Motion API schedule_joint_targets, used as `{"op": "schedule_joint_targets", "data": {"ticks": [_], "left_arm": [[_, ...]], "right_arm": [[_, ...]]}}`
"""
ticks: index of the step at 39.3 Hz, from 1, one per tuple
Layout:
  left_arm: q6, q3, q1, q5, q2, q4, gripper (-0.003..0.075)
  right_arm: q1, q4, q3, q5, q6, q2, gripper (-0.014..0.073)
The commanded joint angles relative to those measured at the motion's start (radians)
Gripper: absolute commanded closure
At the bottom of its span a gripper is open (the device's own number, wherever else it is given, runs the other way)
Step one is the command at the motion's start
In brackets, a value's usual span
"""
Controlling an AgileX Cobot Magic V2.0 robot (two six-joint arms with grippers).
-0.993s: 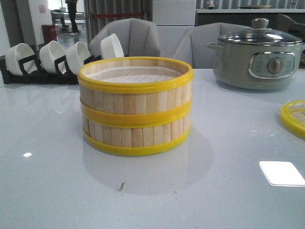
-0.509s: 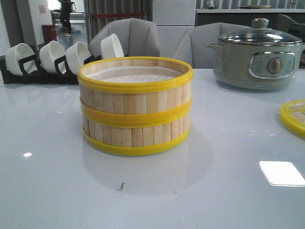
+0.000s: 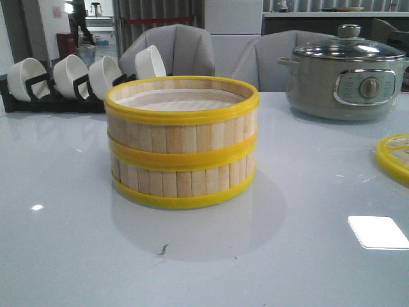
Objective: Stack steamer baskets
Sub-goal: 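Move the right gripper down onto the center knob of the woven lid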
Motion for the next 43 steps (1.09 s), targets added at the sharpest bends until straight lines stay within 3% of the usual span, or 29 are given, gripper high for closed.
{"op": "schedule_joint_targets", "data": {"ticks": [1,24,43], "left_arm": [[-0.012,-0.028,0.001,-0.085,0.007,0.005,0.0617],[-0.012,-0.028,0.001,-0.085,0.007,0.005,0.0617],[-0.012,-0.028,0.001,-0.085,0.007,0.005,0.0617]], "right_arm": [[-0.007,-0.049,-0.037,-0.121,-0.009,0.038,0.0273],[-0.199,-0.095,-0.314,-0.128,-0.009,0.455,0.0273],[-0.218,-0.108,-0.503,-0.078,-0.009,0.745,0.0273]]}}
